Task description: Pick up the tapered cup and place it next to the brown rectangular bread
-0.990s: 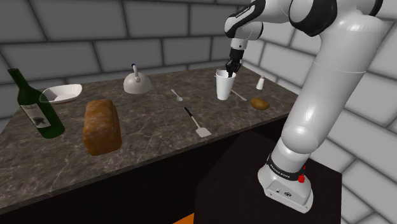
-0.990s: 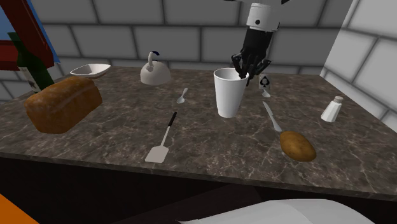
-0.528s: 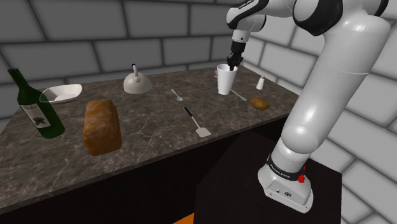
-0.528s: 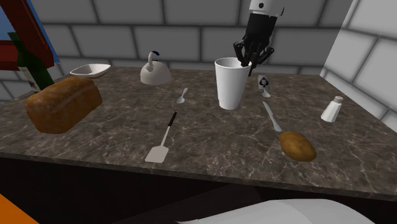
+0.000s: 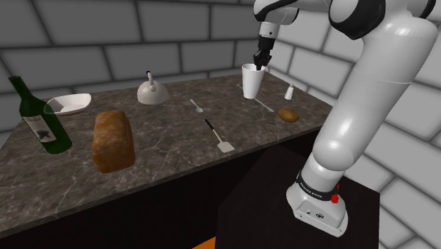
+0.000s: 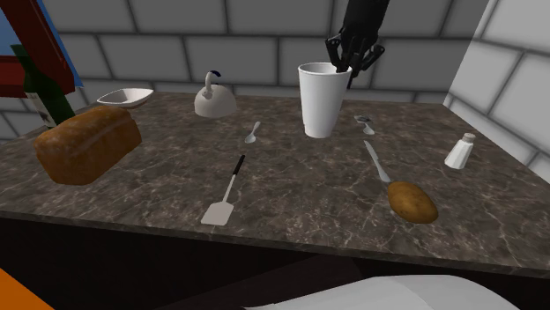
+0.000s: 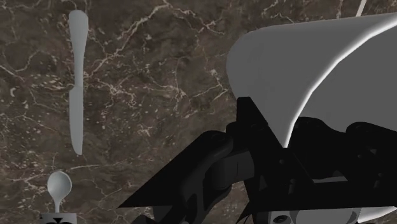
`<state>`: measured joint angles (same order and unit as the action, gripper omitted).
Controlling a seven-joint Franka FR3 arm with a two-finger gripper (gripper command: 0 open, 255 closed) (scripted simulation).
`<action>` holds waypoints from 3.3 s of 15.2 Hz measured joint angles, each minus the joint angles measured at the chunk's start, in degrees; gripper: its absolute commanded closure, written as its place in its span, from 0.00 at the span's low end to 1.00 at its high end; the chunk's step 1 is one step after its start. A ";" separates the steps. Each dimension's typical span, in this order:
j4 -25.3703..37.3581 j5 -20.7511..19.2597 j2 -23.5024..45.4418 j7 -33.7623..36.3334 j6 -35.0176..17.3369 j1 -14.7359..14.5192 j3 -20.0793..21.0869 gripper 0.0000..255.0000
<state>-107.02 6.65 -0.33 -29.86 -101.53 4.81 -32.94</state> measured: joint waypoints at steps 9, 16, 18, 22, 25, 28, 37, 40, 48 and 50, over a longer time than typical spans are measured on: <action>6.59 -0.24 -0.19 0.62 6.73 0.09 -0.10 1.00; 9.94 -0.58 -1.18 2.98 10.67 -0.85 0.87 1.00; 8.86 -0.82 -2.14 5.70 10.13 -2.15 2.30 1.00; 6.58 -1.13 -4.05 11.53 8.85 -4.83 5.47 1.00; 5.08 -1.31 -5.52 16.03 8.17 -6.78 8.00 1.00; 4.40 -0.95 -5.72 20.29 7.18 -8.72 10.44 1.00; 6.49 0.76 -3.26 31.74 5.48 -14.13 16.88 1.00; 8.75 1.34 -1.43 35.27 5.46 -15.86 18.75 1.00; 17.35 2.71 5.94 44.43 5.50 -20.52 23.23 1.00; 20.25 2.98 8.60 46.40 5.47 -21.54 24.12 1.00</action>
<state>-86.78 9.63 8.27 16.54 -96.06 -16.72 -8.81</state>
